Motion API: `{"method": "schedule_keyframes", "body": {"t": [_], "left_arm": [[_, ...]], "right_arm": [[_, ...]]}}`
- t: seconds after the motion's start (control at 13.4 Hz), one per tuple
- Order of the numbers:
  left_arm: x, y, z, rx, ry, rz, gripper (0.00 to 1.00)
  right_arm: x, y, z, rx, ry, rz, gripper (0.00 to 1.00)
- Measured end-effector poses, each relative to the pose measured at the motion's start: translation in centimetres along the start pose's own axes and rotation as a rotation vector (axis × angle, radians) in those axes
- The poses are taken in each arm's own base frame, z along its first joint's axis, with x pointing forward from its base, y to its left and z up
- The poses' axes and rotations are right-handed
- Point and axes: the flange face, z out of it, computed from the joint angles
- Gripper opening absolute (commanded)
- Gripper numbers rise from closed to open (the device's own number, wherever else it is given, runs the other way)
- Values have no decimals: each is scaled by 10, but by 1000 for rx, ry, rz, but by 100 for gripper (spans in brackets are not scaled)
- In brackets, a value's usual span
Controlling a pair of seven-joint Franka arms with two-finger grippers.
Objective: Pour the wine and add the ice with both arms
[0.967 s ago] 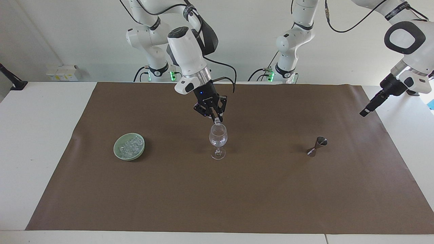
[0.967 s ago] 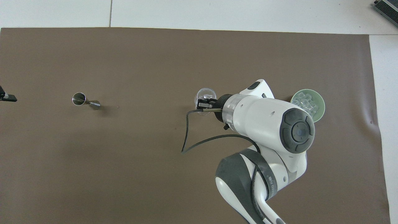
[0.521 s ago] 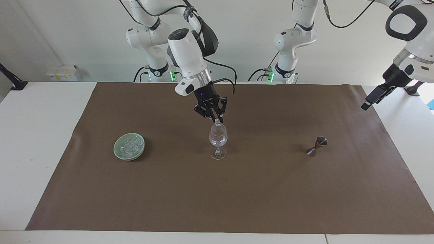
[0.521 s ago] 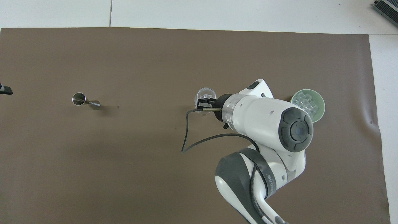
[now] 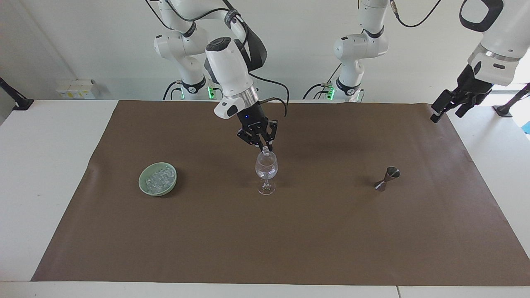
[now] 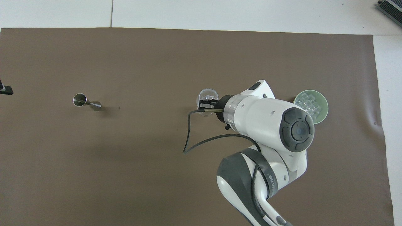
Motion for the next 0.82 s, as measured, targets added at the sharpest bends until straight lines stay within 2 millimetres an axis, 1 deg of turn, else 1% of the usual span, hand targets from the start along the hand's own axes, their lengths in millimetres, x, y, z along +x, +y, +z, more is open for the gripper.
{"method": "schedule_keyframes", "body": {"t": [0.15, 0.37, 0.45, 0.52, 0.6, 0.67, 0.74, 0.82], "left_arm": [[-6, 4, -2, 7, -38, 56, 100], [-20, 24, -4, 10, -80, 118, 100], [-23, 28, -5, 11, -81, 125, 100], [-25, 28, -6, 11, -81, 127, 100], [-25, 27, -6, 11, -81, 125, 100], [-26, 24, -5, 12, -83, 121, 100], [-26, 23, -4, 12, -85, 118, 100], [-26, 22, -4, 12, -86, 118, 100]], "right_arm": [[0, 0, 0, 0, 0, 0, 29], [0, 0, 0, 1, 1, 0, 29], [0, 0, 0, 1, 1, -1, 30], [0, -1, 0, 1, 1, -1, 33], [0, -1, 0, 1, 1, -1, 44], [0, -1, -1, 2, 2, -1, 60], [1, -1, -2, 3, 4, 0, 70], [3, -1, -5, 5, 11, 2, 73]]}}
